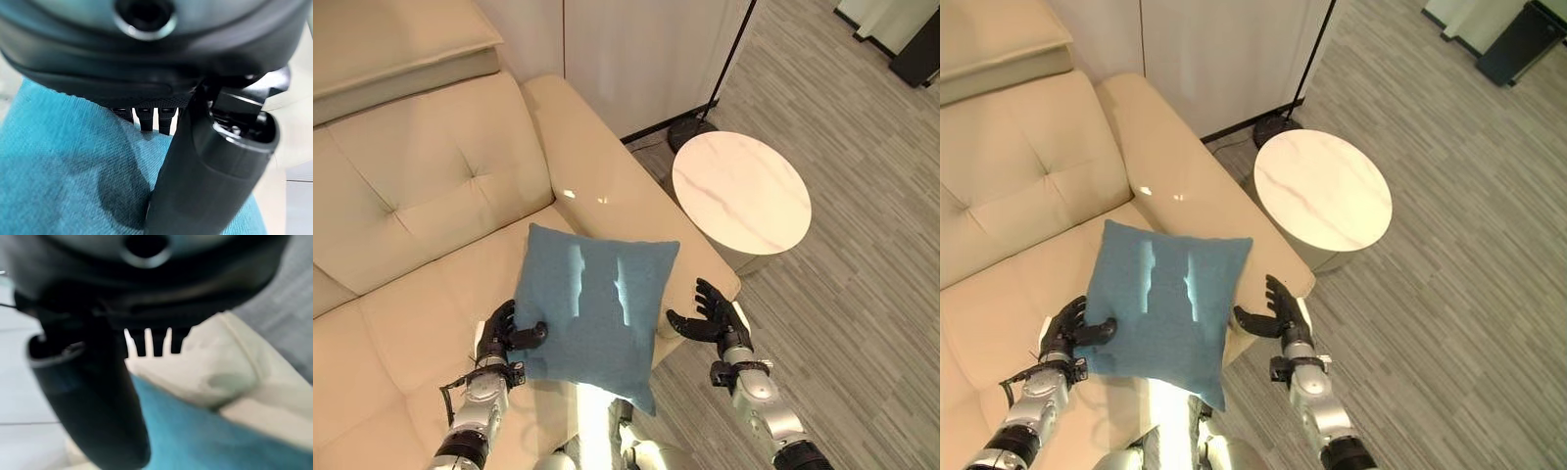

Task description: Pick up all the scattered cushions and arrange them neatly on the sofa.

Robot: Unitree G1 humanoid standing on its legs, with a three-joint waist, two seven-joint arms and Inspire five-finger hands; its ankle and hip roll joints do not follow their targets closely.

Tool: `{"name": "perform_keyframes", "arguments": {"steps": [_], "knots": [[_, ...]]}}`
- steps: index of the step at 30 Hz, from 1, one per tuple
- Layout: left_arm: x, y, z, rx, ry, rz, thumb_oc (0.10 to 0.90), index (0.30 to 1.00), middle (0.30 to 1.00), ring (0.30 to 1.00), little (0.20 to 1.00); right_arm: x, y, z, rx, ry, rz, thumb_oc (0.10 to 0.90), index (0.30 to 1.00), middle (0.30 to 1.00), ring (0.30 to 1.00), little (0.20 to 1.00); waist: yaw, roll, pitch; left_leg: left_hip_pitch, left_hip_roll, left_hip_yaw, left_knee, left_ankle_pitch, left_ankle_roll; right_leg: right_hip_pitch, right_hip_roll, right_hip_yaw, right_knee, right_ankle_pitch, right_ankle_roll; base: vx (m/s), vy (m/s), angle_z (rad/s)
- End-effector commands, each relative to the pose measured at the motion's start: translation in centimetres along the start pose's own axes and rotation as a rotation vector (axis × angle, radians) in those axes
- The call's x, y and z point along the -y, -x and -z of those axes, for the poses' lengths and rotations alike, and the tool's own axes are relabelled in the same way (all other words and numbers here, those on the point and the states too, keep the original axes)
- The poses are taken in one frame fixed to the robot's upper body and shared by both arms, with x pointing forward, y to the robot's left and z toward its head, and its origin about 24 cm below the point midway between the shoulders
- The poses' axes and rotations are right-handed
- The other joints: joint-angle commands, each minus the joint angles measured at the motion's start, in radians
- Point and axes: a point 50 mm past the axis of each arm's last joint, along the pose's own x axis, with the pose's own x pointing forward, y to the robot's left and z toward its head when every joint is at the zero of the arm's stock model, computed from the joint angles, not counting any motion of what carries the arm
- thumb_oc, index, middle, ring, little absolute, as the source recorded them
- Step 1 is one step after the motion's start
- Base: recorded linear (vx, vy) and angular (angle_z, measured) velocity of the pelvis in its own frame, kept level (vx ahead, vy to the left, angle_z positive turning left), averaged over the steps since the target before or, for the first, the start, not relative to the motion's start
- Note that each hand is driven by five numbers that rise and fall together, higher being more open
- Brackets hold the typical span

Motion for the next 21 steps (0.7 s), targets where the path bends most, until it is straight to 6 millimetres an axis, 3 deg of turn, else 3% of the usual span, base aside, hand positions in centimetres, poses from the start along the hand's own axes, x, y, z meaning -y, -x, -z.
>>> {"name": "perform_keyframes", "arguments": {"steps": [1,2,5,7,11,12,13,16,18,21], "knots": [[5.7,0.4,-0.5,0.017,0.024,0.194,0.8,0.9,0.9,0.9,0.9,0.8,-0.8,-3.4,0.167,-0.03,0.021,0.8,0.9,0.9,0.9,0.9,-0.007,0.04,-0.013,-0.067,0.032,-0.041,0.022,-0.011,-0.026,0.039,-0.079,-0.028,0.006,-0.085,0.121,-0.09,0.038,0.15],[6.7,0.5,-1.4,0.054,0.047,0.22,0.8,0.9,0.9,0.9,0.9,0.1,-0.8,-2.3,0.12,-0.044,0.018,0.8,0.9,0.9,0.9,0.9,-0.006,0.052,0.008,-0.086,0.023,-0.046,0.025,-0.005,-0.025,0.026,-0.088,-0.034,0.006,-0.078,0.12,-0.11,0.049,0.12],[7.8,0.6,-3.2,0.125,0.079,0.248,0.8,0.9,0.9,0.9,0.9,-0.4,-1.0,-1.5,0.086,-0.045,0.019,0.8,0.9,0.9,0.9,0.9,-0.006,0.068,0.031,-0.113,0.014,-0.05,0.035,0.0,-0.024,0.008,-0.098,-0.036,0.006,-0.067,0.12,-0.1,0.036,0.22],[8.7,0.7,-5.4,0.214,0.124,0.277,0.8,0.9,0.9,0.9,0.9,-1.3,-1.2,-0.4,0.03,-0.044,0.012,0.8,0.9,0.9,0.9,0.9,-0.006,0.089,0.054,-0.155,0.003,-0.053,0.051,0.008,-0.024,-0.021,-0.109,-0.04,0.009,-0.056,0.119,-0.12,0.031,0.09],[9.8,1.3,-8.1,0.319,0.208,0.319,0.8,0.9,0.9,0.9,0.9,-2.7,-1.7,0.0,-0.002,-0.058,-0.022,0.8,0.9,0.9,0.9,0.9,-0.002,0.117,0.059,-0.191,-0.007,-0.055,0.057,0.017,-0.025,-0.048,-0.12,-0.041,0.01,-0.047,0.12,-0.05,0.01,0.03],[10.2,1.6,-9.1,0.354,0.243,0.341,0.675,0.712,0.712,0.712,0.712,-3.4,-1.9,-0.7,0.022,-0.066,-0.052,0.546,0.519,0.519,0.519,0.519,0.001,0.126,0.057,-0.195,-0.008,-0.055,0.056,0.02,-0.026,-0.052,-0.123,-0.041,0.009,-0.047,0.12,0.0,0.0,0.0],[10.3,1.7,-9.4,0.364,0.256,0.351,0.4,0.3,0.3,0.3,0.3,-3.8,-2.0,-1.1,0.038,-0.073,-0.069,0.4,0.3,0.3,0.3,0.3,0.003,0.128,0.056,-0.194,-0.007,-0.053,0.056,0.019,-0.026,-0.05,-0.123,-0.039,0.009,-0.049,0.119,0.0,0.0,0.0],[10.4,2.4,-9.5,0.376,0.312,0.378,0.4,0.3,0.3,0.3,0.3,-3.8,-2.0,-3.9,0.162,-0.115,-0.109,0.4,0.3,0.3,0.3,0.3,0.006,0.136,0.035,-0.17,-0.003,-0.05,0.047,0.016,-0.026,-0.031,-0.119,-0.039,0.007,-0.059,0.118,0.06,-0.032,0.03],[9.6,2.7,-8.3,0.338,0.334,0.366,0.4,0.3,0.3,0.3,0.3,-2.4,-1.4,-5.4,0.238,-0.139,-0.085,0.4,0.3,0.3,0.3,0.3,0.002,0.137,0.001,-0.129,0.003,-0.049,0.036,0.007,-0.026,0.001,-0.111,-0.039,0.006,-0.079,0.115,0.15,-0.088,-0.02],[9.2,3.5,-6.1,0.259,0.361,0.373,0.4,0.3,0.3,0.3,0.3,-0.4,-0.3,-4.5,0.222,-0.183,-0.037,0.4,0.3,0.3,0.3,0.3,-0.004,0.146,-0.019,-0.066,0.017,-0.057,0.031,-0.011,-0.031,0.057,-0.101,-0.042,0.019,-0.115,0.106,0.11,-0.131,0.1]]}}
